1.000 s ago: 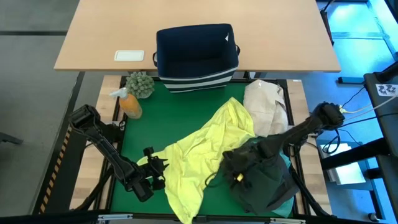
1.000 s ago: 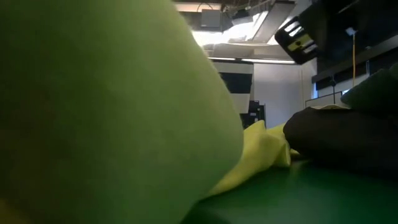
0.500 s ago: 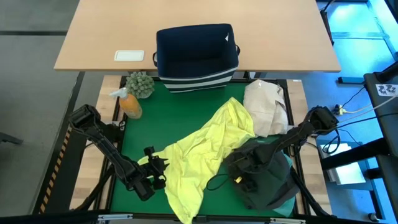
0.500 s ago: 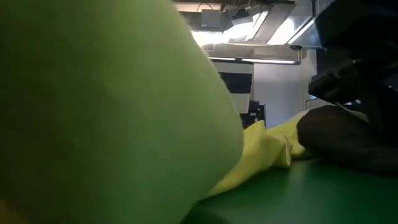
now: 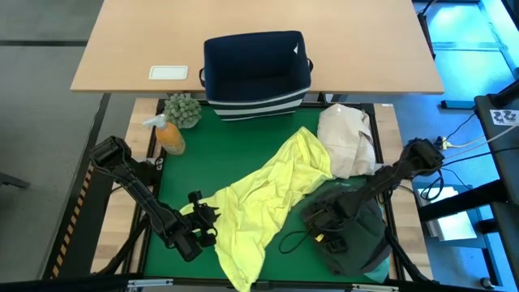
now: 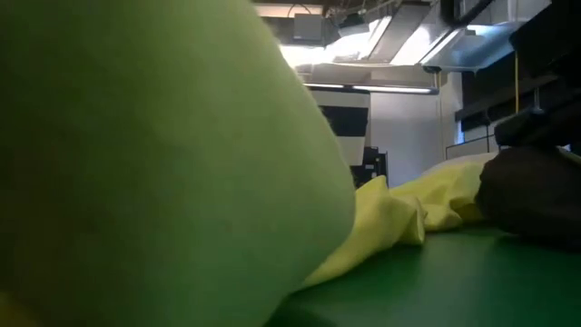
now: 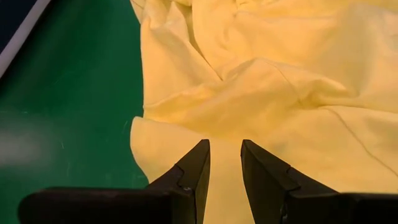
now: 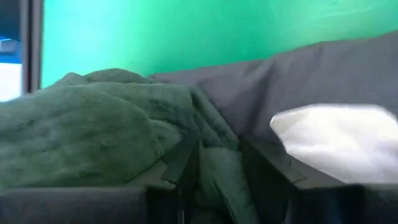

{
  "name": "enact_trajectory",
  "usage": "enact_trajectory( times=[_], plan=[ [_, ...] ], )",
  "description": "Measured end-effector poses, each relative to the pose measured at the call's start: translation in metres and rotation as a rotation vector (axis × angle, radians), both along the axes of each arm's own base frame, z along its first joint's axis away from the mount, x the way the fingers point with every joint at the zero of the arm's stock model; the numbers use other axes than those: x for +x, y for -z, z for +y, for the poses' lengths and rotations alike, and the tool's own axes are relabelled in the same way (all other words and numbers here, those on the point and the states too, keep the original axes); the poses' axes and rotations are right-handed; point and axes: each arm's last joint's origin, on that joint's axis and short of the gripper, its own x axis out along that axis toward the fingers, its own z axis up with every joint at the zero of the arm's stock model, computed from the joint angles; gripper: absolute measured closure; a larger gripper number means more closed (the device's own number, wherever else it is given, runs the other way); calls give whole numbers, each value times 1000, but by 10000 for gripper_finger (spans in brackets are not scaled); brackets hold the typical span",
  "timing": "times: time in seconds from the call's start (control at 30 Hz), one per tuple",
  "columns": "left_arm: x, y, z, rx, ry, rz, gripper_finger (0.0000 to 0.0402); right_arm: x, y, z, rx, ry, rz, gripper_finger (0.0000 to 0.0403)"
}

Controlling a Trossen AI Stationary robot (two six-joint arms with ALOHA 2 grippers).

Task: Fold laundry
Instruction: Fold the yellow shirt on the table

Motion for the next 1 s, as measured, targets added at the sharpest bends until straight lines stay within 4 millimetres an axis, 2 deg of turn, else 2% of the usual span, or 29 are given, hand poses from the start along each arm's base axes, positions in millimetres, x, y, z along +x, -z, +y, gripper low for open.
enact_trajectory(
  times=[0.2, 0.4, 1.0],
  plan=[
    [0, 0, 0, 1, -1, -2, 315, -2, -19, -2, 32, 19, -80, 276],
    [0, 0, 0, 2, -3, -3, 315, 5, -37, 0, 10, 13, -197, 276],
    [1, 0, 1, 16, 6, 0, 316, 20, -65, 3, -138, -55, -427, 276]
  ],
)
